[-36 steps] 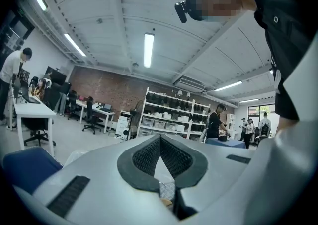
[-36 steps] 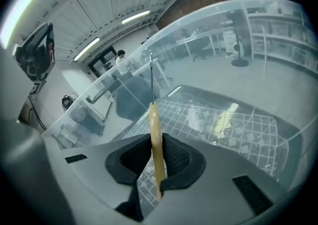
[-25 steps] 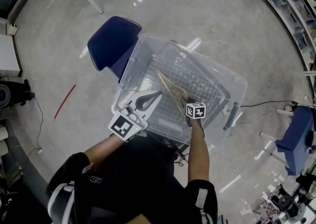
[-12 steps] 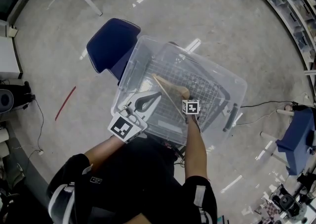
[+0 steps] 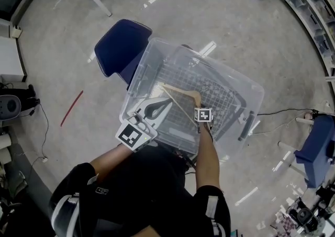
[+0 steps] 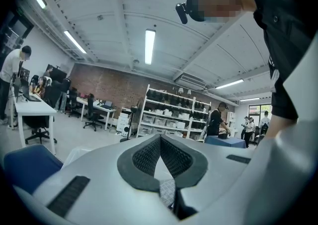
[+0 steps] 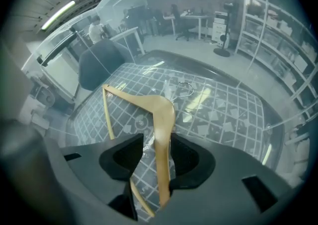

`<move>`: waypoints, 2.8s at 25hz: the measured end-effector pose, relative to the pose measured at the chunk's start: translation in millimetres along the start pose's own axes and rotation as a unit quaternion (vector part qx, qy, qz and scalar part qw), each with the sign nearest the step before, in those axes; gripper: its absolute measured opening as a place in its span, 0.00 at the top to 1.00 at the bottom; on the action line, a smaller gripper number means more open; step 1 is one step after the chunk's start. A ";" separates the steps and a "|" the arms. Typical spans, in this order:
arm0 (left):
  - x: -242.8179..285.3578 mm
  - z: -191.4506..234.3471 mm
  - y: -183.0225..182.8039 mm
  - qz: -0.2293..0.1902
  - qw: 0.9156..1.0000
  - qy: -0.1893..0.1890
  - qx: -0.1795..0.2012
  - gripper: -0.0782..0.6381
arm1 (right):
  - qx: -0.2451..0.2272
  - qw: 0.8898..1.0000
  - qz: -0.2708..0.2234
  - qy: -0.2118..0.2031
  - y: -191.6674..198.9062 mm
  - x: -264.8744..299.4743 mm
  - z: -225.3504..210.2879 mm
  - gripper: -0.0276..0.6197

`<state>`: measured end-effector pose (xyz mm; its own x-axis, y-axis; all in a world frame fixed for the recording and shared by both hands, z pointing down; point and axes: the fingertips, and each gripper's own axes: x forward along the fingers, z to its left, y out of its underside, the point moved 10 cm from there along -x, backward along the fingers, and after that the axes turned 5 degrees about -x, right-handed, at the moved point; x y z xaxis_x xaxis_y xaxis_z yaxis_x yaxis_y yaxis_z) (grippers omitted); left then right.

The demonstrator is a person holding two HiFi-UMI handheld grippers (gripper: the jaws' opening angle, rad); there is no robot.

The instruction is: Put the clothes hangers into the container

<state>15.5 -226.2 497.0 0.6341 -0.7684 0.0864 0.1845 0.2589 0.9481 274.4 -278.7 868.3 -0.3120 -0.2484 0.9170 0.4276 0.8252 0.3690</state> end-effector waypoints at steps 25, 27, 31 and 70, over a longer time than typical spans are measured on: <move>-82.2 -24.0 -42.7 -0.057 0.996 0.067 0.022 0.86 | 0.049 0.962 -0.242 0.119 -57.7 -224.0 63.9 0.93; -91.9 -24.9 -44.7 -0.056 0.996 0.070 0.021 0.86 | 0.051 0.951 -0.276 0.127 -56.1 -254.7 84.0 0.93; -108.3 -24.4 -47.8 -0.060 0.995 0.082 0.022 0.86 | 0.053 0.925 -0.346 0.146 -47.8 -310.2 133.7 0.93; -138.0 -48.8 -39.1 -0.052 0.991 0.119 0.026 0.86 | 0.069 0.882 -0.439 0.158 16.0 -385.2 270.2 0.94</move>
<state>-42.6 -101.7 433.0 0.7745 -0.6273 -0.0816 0.2234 0.1506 0.9630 172.1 -32.7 480.1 -0.2104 -0.9330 0.2920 0.0247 0.2935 0.9556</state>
